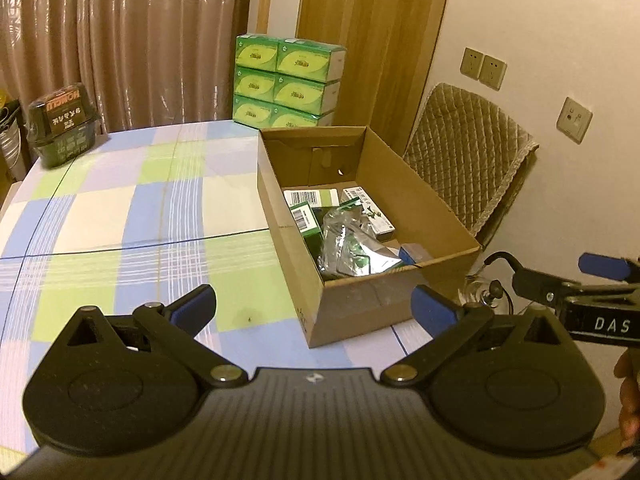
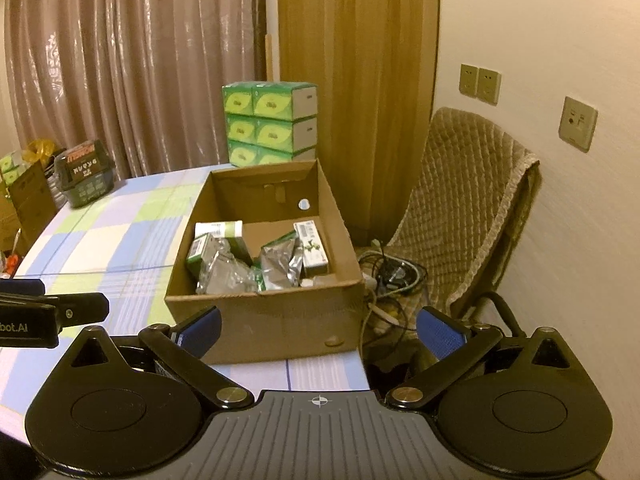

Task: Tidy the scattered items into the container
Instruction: 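Withdraw both open tools up and away from the cardboard box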

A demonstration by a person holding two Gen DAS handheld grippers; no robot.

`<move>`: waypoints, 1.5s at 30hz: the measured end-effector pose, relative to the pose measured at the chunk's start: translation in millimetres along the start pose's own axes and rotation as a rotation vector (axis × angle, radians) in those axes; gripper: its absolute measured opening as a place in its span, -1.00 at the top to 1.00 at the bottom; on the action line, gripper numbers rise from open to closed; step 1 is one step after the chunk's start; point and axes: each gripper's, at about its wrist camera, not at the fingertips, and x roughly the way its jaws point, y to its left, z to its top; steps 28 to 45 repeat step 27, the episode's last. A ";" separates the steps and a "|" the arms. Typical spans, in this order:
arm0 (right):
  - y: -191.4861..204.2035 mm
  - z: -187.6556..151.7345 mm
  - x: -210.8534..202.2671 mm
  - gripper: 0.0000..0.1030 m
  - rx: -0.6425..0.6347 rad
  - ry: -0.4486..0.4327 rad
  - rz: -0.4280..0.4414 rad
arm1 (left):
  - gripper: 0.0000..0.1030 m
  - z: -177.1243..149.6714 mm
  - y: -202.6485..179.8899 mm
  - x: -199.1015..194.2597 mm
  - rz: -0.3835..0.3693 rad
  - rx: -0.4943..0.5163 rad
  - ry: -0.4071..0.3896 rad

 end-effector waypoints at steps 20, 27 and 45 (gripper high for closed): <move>26.8 -5.1 -18.0 -0.96 -0.041 -0.013 0.031 | -0.98 -26.3 -0.7 -23.7 0.017 -0.004 0.008; 27.5 -6.6 -16.2 -0.96 -0.046 -0.007 0.024 | -0.98 -27.1 2.2 -23.3 0.009 -0.014 0.008; 27.5 -6.6 -16.2 -0.96 -0.046 -0.007 0.024 | -0.98 -27.1 2.2 -23.3 0.009 -0.014 0.008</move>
